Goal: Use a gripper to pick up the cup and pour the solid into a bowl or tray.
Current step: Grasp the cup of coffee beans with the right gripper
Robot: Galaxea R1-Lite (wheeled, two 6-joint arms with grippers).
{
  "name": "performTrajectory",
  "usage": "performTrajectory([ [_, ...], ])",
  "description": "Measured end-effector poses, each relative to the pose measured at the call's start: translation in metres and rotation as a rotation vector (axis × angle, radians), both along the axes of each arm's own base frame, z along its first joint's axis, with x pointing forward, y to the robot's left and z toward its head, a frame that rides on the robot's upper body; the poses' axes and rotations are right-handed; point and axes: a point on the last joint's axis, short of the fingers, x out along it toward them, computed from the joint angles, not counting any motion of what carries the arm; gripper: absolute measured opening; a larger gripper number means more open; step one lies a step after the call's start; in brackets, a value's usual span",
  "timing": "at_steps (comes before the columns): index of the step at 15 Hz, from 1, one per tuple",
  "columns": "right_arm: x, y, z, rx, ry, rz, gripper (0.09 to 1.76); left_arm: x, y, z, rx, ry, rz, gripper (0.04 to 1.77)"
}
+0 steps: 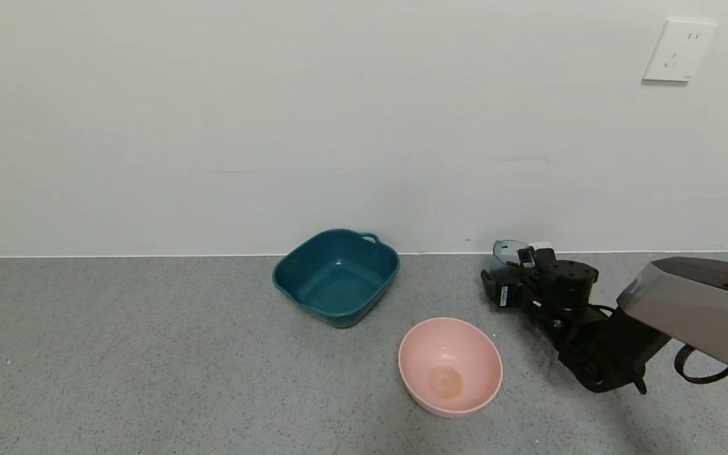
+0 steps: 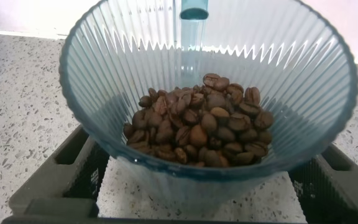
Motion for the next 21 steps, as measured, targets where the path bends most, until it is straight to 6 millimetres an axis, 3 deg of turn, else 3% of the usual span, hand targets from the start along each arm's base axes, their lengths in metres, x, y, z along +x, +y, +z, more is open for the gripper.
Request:
performTrajectory([
  [7,0.0008,0.0002,0.0015,0.027,-0.028,-0.002,1.71,0.0000,0.0000,0.0000,0.000,0.000,0.000,1.75],
  [10,0.0006,0.0011,0.0013,0.027,-0.028,0.000,1.40,0.0000,0.0000,0.0000,0.000,0.000,0.000,1.75],
  [21,-0.0005,0.0006,0.0050,0.027,-0.028,0.001,1.37,0.0000,0.0000,0.0000,0.000,0.000,0.000,1.75],
])
